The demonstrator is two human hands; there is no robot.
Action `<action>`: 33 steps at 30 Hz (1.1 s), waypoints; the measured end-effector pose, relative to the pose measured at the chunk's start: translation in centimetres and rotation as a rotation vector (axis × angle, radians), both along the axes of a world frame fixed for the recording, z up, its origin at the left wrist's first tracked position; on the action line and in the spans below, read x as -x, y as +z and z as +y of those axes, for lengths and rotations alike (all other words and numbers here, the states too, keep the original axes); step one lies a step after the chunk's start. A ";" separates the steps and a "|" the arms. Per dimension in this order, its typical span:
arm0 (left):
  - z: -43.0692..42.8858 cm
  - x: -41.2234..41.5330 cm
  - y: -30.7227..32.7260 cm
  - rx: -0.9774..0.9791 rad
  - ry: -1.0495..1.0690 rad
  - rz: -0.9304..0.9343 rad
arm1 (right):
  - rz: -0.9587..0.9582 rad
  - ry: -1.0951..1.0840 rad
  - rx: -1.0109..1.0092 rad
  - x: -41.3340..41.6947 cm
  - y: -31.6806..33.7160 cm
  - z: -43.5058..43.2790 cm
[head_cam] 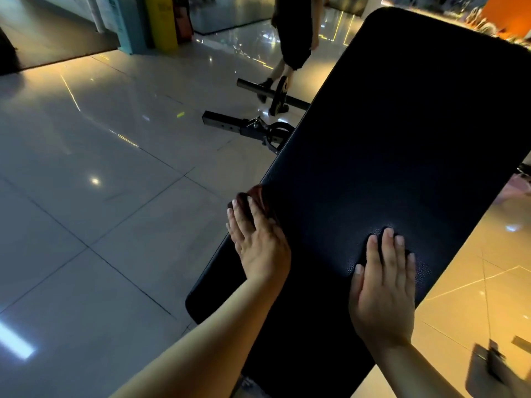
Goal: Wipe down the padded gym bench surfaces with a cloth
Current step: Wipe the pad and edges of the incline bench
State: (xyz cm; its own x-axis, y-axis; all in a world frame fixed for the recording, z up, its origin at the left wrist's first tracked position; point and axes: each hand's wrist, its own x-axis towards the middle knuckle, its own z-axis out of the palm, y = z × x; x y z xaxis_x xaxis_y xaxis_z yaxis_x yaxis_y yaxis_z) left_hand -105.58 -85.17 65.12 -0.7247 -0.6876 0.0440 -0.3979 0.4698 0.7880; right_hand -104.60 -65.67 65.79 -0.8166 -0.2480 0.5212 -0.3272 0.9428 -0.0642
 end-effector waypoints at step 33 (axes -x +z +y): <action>-1.3 -1.7 -1.8 0.317 -0.263 0.016 | -0.040 -0.018 -0.027 0.1 0.2 0.2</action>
